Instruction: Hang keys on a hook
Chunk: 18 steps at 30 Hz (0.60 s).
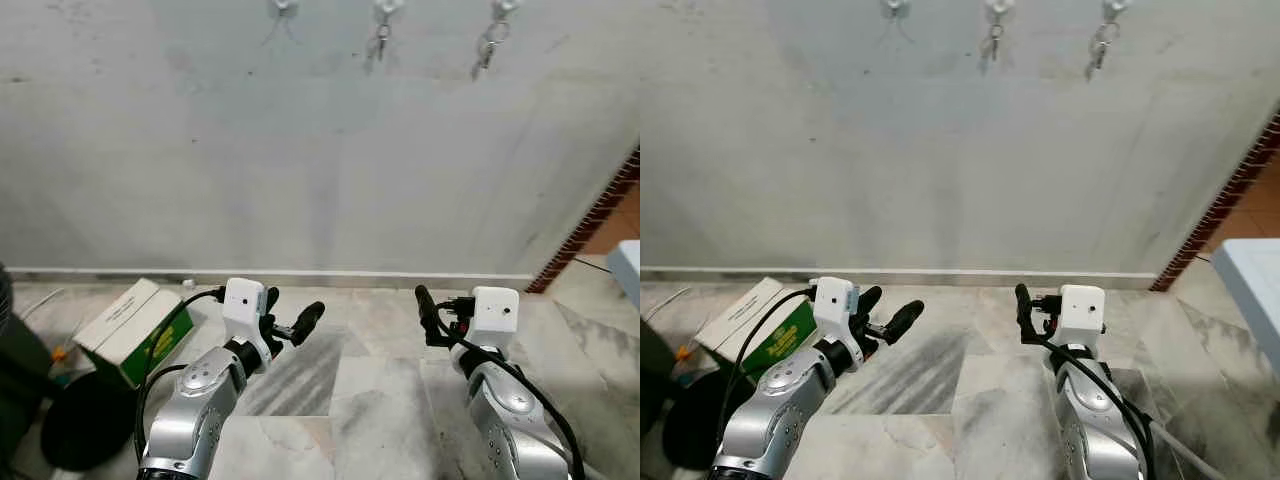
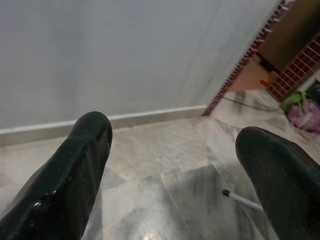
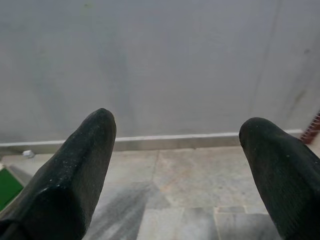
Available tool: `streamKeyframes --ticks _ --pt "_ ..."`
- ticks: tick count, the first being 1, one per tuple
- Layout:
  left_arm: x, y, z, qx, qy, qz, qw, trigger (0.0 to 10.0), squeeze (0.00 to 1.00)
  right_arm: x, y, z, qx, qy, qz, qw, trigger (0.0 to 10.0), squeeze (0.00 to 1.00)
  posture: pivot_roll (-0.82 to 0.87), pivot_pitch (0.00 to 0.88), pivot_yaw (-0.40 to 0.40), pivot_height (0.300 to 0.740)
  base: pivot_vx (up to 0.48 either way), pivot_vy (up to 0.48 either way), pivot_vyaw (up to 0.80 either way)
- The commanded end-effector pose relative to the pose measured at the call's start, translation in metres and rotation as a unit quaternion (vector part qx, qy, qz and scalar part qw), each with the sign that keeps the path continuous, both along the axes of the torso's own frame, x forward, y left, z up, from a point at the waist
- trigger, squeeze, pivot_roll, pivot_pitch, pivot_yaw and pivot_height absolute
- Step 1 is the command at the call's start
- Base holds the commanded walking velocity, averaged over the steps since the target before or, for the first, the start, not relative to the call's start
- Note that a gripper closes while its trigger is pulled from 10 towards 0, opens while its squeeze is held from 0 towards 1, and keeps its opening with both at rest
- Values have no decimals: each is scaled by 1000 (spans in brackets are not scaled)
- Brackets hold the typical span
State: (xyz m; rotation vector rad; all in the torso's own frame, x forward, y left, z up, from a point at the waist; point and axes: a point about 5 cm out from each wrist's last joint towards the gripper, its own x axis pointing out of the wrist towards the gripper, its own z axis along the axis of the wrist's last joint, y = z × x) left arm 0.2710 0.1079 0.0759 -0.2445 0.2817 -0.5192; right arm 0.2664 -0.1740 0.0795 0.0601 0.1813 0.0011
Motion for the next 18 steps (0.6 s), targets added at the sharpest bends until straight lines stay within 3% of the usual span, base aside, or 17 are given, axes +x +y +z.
streamKeyframes --ticks 1,18 --pt "0 2 -3 1 11 1 1000 10000 0 1 1 1 0 -1 5 1000 10000 0 -69 60 25 740 0 0 -800" --pt "1 2 -4 0 23 -1 1000 10000 0 0 2 1 2 2 5 1000 10000 0 -78 70 26 740 0 0 -800"
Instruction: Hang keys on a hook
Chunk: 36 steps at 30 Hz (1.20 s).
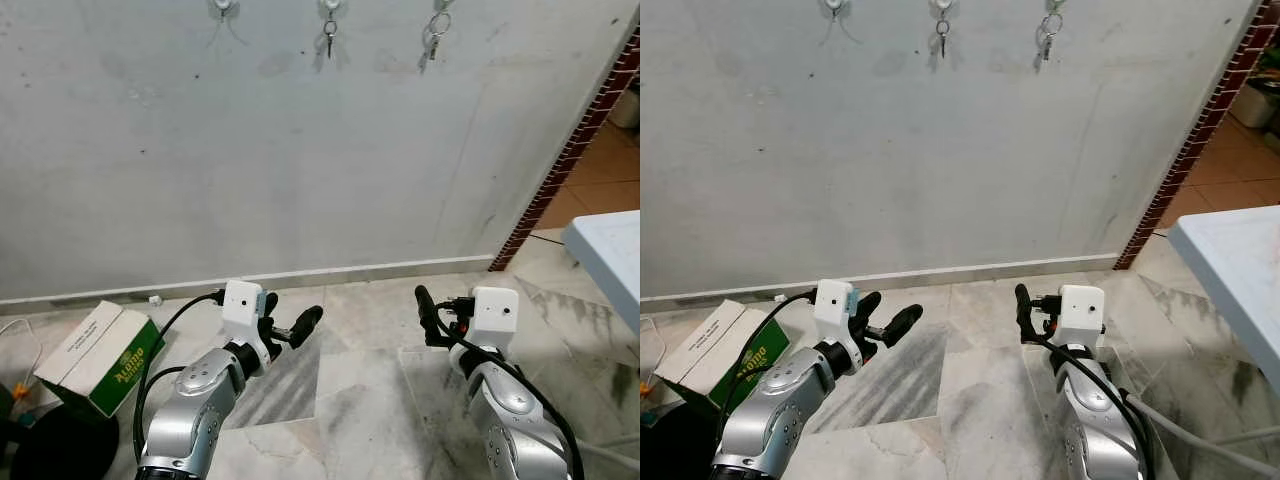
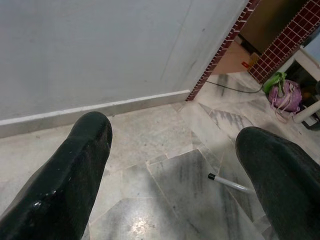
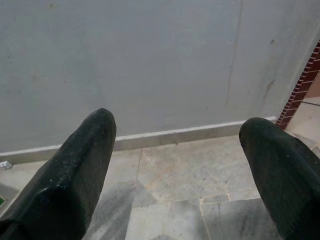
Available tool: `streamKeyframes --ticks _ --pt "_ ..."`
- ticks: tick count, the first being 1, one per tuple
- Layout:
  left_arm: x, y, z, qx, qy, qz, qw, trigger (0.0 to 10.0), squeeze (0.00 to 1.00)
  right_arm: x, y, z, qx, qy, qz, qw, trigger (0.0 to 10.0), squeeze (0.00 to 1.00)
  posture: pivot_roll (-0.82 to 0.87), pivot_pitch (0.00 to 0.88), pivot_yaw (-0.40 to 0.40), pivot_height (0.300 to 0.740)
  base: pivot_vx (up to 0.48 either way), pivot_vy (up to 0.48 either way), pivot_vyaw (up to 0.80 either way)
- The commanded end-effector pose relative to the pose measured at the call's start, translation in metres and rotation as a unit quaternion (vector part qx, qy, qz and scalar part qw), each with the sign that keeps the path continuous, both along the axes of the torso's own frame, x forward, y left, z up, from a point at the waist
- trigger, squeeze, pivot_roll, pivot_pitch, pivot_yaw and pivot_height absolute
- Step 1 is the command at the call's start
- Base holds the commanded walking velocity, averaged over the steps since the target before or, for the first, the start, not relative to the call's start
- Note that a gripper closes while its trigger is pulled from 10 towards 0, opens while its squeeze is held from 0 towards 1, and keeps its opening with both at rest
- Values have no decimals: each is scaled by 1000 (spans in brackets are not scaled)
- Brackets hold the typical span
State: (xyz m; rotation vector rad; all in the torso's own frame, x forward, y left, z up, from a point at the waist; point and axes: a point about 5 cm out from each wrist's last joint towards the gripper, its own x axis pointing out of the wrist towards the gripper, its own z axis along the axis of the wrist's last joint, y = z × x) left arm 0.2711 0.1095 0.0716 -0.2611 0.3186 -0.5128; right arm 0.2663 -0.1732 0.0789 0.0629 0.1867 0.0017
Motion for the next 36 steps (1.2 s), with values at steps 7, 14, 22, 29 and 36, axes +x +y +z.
streamKeyframes --ticks 7,14,22,29,36 --pt "2 1 0 3 5 -2 1000 10000 0 0 2 1 0 0 5 1000 10000 0 -82 72 25 740 0 0 -800" --pt "2 1 0 4 5 -3 1000 10000 0 1 2 1 6 -1 4 1000 10000 0 -81 72 26 740 0 0 -598" --pt "3 1 -1 6 6 -2 1000 10000 0 1 3 1 2 1 5 1000 10000 0 -82 74 27 740 0 0 -800" --pt "3 1 -1 7 7 -3 1000 10000 0 1 3 1 3 2 4 1000 10000 0 -83 75 25 740 0 0 -800" --pt "3 0 -1 7 8 -3 1000 10000 0 1 2 1 3 2 4 1000 10000 0 -81 75 24 740 0 0 -800"
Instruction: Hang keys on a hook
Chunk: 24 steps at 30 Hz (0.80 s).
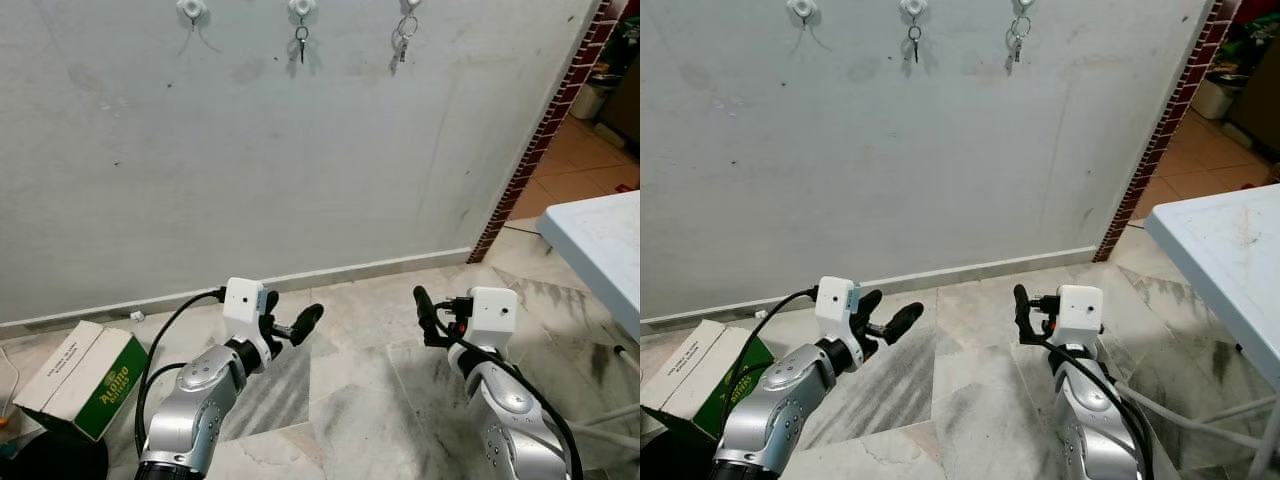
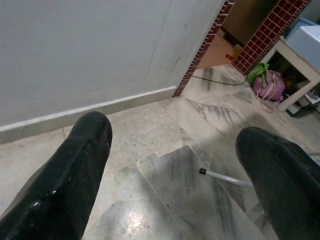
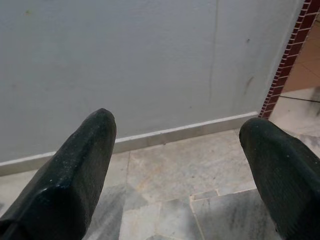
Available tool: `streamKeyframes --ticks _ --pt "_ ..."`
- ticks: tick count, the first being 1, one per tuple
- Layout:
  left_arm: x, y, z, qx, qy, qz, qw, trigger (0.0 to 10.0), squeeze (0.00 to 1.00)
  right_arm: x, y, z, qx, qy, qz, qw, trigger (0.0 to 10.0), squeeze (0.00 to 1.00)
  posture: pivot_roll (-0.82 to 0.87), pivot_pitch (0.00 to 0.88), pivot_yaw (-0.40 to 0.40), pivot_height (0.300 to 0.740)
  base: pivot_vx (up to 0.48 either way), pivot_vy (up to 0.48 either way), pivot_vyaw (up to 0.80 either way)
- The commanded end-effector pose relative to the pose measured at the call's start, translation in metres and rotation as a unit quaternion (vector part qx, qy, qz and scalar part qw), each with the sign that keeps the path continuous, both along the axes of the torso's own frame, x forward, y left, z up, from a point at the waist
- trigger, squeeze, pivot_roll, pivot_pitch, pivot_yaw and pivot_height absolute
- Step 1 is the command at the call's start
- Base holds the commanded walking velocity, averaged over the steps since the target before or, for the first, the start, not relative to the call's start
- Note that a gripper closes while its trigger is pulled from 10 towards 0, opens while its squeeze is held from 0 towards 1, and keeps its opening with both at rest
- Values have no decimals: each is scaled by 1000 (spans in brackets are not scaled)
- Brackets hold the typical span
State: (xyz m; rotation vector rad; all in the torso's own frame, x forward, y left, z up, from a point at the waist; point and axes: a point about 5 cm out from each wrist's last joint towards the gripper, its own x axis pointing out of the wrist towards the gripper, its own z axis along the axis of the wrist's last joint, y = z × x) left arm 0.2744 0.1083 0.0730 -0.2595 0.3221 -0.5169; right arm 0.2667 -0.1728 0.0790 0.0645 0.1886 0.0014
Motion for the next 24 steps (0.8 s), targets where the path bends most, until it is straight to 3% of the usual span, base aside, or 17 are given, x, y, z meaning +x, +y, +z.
streamKeyframes --ticks 1,24 --pt "0 1 -2 6 6 -1 1000 10000 0 1 2 1 2 2 5 1000 10000 0 -80 76 24 740 0 0 -800" --pt "0 -1 -4 12 11 -7 1000 10000 0 1 1 0 3 5 8 1000 10000 0 -76 69 20 740 0 0 -800"
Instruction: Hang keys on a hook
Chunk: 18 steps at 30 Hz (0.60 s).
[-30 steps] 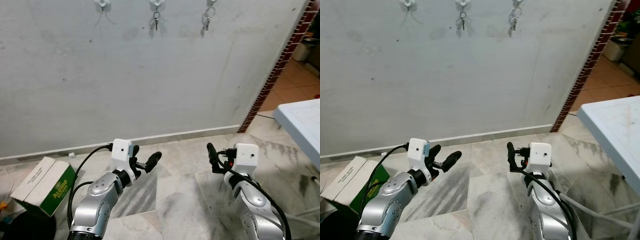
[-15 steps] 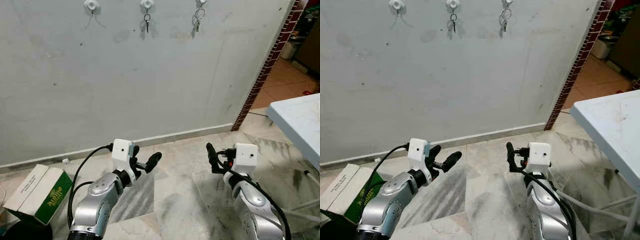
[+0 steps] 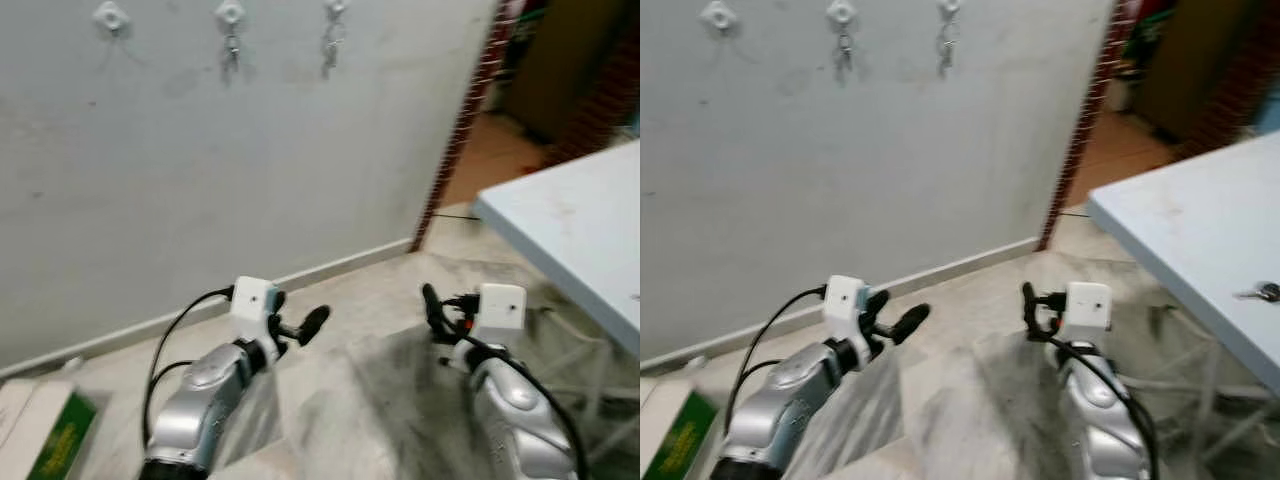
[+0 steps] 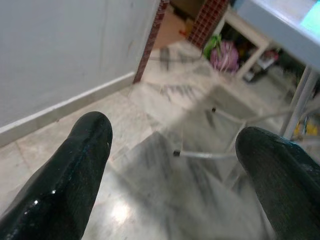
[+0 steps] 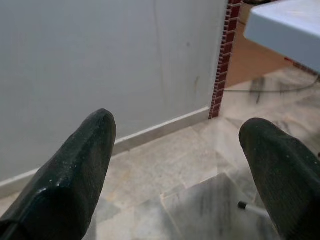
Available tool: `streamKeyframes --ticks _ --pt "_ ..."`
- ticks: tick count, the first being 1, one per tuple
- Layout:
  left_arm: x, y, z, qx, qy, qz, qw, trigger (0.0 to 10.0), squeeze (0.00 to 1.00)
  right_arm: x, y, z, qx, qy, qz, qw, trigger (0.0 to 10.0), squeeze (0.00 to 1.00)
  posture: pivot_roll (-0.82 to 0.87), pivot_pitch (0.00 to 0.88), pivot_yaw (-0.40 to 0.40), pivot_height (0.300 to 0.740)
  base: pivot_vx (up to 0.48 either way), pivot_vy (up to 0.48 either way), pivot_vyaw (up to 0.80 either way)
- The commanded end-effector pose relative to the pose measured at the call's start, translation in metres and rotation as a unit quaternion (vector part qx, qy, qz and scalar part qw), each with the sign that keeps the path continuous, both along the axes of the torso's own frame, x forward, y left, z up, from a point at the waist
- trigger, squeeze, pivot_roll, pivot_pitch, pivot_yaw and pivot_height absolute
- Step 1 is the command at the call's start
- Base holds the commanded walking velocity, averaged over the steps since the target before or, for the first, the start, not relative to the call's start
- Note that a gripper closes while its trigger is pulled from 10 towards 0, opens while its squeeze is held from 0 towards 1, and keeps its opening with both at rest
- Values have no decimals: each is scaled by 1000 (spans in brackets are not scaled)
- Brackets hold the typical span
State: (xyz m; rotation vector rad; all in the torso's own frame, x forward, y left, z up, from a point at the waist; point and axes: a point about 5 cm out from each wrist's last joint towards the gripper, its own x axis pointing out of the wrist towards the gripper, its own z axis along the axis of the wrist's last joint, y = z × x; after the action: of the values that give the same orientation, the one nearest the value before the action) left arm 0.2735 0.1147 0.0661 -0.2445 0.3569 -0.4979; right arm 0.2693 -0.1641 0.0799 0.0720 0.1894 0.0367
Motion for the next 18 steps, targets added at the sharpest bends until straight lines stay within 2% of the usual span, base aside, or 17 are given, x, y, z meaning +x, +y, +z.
streamKeyframes --ticks 1,18 --pt "1 -7 3 -1 -3 -12 1000 10000 0 -1 -7 -1 -3 6 -10 1000 10000 0 -76 69 20 740 0 0 -800" --pt "3 -5 4 7 -13 -3 1000 10000 0 0 -7 -1 -2 3 -11 1000 10000 0 -78 72 23 740 0 0 -800"
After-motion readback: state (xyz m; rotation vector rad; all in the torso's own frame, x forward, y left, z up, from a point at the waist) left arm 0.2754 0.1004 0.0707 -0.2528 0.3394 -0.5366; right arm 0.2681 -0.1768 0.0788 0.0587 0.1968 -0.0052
